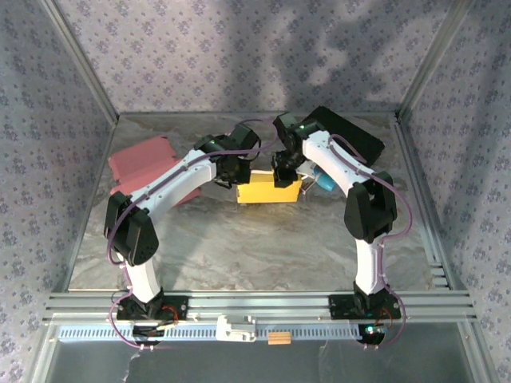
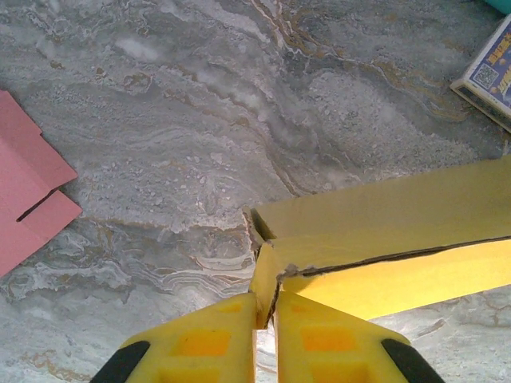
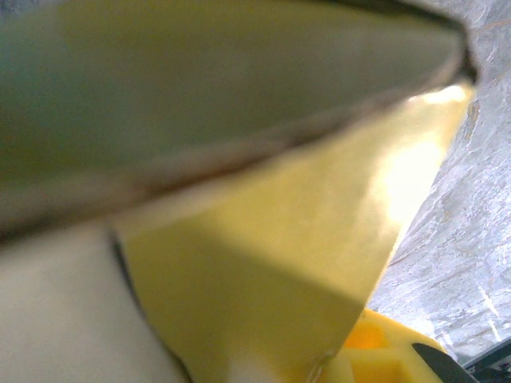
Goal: Fold the paper box
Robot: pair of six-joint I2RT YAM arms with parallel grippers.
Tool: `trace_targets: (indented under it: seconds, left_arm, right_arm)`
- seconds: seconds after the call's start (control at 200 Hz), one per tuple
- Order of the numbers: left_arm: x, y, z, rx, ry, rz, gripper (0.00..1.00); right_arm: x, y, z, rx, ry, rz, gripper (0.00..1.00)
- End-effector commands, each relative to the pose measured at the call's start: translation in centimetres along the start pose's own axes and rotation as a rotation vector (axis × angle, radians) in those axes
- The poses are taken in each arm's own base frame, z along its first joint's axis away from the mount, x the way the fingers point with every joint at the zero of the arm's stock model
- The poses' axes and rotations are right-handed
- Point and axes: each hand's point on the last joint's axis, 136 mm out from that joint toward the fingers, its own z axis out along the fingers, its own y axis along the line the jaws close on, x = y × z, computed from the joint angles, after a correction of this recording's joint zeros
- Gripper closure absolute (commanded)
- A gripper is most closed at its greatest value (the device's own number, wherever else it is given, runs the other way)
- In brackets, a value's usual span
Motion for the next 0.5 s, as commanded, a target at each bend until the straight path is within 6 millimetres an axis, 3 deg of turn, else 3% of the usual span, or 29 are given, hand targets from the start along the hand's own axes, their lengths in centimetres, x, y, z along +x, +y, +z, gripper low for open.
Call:
trace_targets:
  seconds: [0.0, 0.23, 0.34, 0.495]
  left_arm:
    - [-1.01, 0.17, -0.35, -0.012, -0.021, 0.016, 0.87]
    - [-1.14, 0.09, -0.41, -0.012, -0.024, 0.017, 0.92]
    - [-1.26, 0.2, -0.65, -0.022, -0.02, 0.008, 0.78]
    - [-1.42, 0.42, -1.04, -0.029, -0.03, 0.005, 0.78]
  right_arm:
    - [-1.25, -1.03, 1.66, 0.061, -0.031, 0.022, 0.77]
    - [-1.09, -1.04, 1.67, 0.061, -0.03, 0.019, 0.77]
    - [-1.08, -1.15, 1.77, 0.065, -0.031, 0.018, 0.78]
    - [-1.1, -1.2, 1.76, 0.065, -0.031, 0.017, 0.78]
